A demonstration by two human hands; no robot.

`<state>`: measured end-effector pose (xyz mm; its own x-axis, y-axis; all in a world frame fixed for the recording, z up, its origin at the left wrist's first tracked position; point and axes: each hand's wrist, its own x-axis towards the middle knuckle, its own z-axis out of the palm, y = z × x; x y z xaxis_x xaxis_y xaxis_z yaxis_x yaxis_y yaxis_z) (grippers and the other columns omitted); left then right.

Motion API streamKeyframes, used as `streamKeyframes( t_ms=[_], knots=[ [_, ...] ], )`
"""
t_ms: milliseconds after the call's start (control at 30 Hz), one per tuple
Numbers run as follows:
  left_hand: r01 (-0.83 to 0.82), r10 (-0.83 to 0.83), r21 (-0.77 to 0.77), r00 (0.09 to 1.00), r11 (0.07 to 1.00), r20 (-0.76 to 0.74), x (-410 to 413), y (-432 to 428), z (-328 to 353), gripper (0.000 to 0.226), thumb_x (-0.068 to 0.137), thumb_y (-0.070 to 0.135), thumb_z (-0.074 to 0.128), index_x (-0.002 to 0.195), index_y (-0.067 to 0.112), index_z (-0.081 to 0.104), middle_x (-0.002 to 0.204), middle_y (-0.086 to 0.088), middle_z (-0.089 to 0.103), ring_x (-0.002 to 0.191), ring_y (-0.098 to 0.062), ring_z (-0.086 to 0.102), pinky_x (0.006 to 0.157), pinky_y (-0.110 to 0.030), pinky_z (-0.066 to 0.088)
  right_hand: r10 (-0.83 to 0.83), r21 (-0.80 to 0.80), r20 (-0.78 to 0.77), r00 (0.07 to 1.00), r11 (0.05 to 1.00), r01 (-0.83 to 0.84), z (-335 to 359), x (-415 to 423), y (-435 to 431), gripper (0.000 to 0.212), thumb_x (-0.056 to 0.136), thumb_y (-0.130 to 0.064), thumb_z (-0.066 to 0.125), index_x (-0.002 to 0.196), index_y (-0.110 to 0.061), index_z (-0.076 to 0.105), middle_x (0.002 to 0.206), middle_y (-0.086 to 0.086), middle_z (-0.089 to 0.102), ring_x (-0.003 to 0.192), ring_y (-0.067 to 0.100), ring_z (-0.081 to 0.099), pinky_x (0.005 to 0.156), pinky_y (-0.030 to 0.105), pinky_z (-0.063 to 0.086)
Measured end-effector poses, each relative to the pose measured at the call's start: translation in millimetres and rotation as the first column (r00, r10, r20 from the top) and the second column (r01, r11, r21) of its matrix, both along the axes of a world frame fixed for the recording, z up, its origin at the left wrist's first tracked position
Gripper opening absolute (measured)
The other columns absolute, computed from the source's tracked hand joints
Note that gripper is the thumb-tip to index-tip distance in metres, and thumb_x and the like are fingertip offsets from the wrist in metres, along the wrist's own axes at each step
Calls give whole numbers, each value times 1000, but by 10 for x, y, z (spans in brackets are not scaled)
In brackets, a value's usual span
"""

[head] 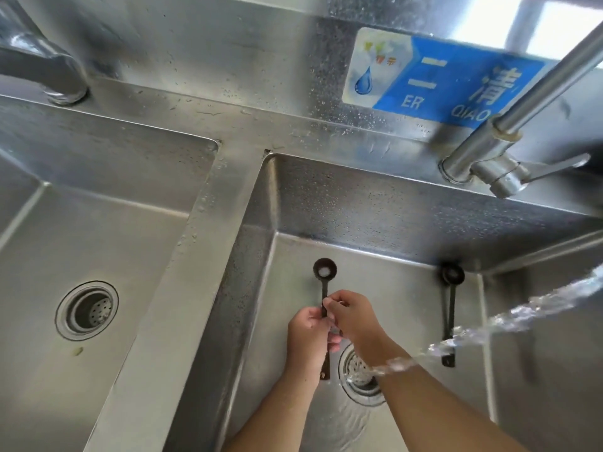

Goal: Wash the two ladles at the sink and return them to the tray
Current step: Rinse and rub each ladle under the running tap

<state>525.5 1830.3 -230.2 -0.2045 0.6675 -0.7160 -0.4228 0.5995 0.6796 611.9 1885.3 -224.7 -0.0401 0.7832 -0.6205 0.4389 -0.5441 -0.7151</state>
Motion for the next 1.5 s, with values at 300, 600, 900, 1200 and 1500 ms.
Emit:
streamKeyframes(
  t_ms=[300, 600, 900, 1200, 1500],
  knots=[
    [36, -36, 20, 999, 999, 6, 144, -418, 574, 15, 88, 1, 51, 91, -11, 60, 64, -15, 56, 46, -21, 47, 45, -29, 44, -65, -79, -200, 978, 996, 50, 532, 321, -441, 16, 91, 1, 57, 87, 16, 60, 70, 33, 61, 53, 32, 56, 52, 39, 49],
    [67, -69, -34, 995, 997, -66, 252, -996, 969, 18, 89, -2, 45, 96, -1, 62, 67, -11, 65, 45, -16, 49, 40, -26, 42, -153, -126, -247, 957, 984, 124, 789, 478, -821, 26, 86, 5, 58, 104, -14, 61, 88, 13, 67, 74, 24, 61, 67, 38, 49],
    [76, -78, -64, 997, 995, -26, 366, -1345, 1083, 18, 89, 1, 48, 98, 6, 63, 68, -8, 68, 46, -17, 49, 42, -27, 41, -253, -154, -479, 841, 967, 204, 855, 526, -1015, 40, 95, -4, 50, 98, -36, 75, 92, 5, 76, 83, 25, 75, 62, 28, 57],
    [139, -138, -10, 989, 990, 50, 215, -1400, 1126, 29, 101, 15, 45, 100, 17, 74, 71, -10, 69, 45, -16, 47, 41, -26, 37, -252, -173, -489, 835, 966, 190, 855, 412, -1093, 23, 93, 3, 46, 101, -10, 64, 77, 9, 68, 73, 25, 67, 57, 33, 54],
    [141, -141, 0, 988, 990, 70, 84, -1432, 1114, 32, 102, 12, 45, 91, 17, 75, 60, -6, 58, 40, -13, 32, 41, -20, 19, -71, -62, -257, 964, 996, 57, 779, 311, -915, 8, 85, -1, 63, 93, 0, 62, 62, 9, 54, 44, 14, 47, 42, 23, 38]
  ],
)
